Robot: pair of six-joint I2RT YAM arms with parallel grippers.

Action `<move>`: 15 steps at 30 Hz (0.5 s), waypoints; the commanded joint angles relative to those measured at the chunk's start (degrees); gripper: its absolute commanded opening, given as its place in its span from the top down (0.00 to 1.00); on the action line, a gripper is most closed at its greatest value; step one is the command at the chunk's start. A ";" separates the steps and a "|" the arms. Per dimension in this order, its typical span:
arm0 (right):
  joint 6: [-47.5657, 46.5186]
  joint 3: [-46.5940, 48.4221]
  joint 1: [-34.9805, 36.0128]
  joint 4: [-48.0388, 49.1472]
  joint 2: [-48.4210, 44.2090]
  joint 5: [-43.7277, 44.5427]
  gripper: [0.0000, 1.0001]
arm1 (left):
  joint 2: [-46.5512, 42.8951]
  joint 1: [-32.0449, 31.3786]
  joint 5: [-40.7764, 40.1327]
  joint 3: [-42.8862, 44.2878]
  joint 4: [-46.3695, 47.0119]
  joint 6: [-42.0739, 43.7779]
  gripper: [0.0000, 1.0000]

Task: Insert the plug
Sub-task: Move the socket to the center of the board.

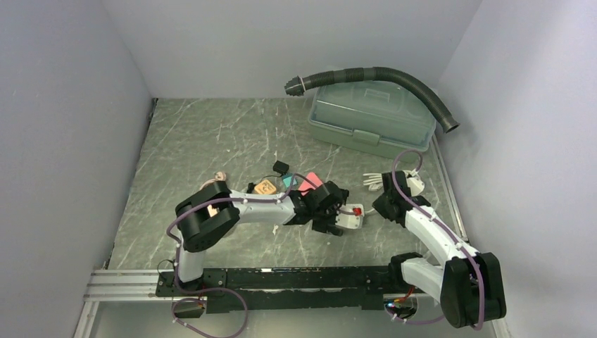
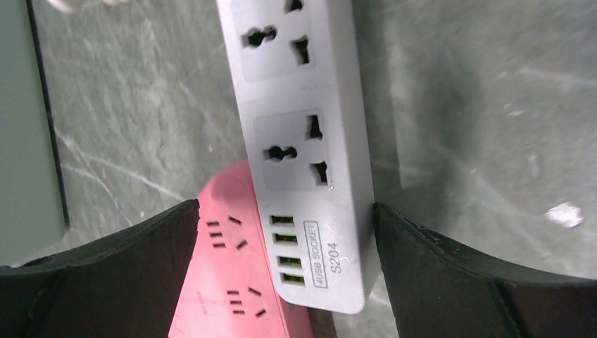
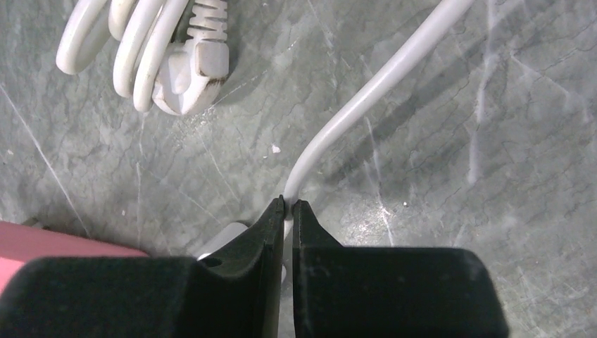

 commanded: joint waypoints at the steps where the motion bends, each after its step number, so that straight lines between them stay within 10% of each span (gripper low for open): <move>1: -1.55 -0.52 -0.01 -0.90 -1.60 -1.75 0.86 | -2.06 1.99 -1.27 1.47 -3.48 2.99 0.00; 15: -19.52 12.30 0.00 -1.15 -5.00 -16.80 0.05 | -23.46 3.88 5.57 5.59 -25.44 -9.71 0.00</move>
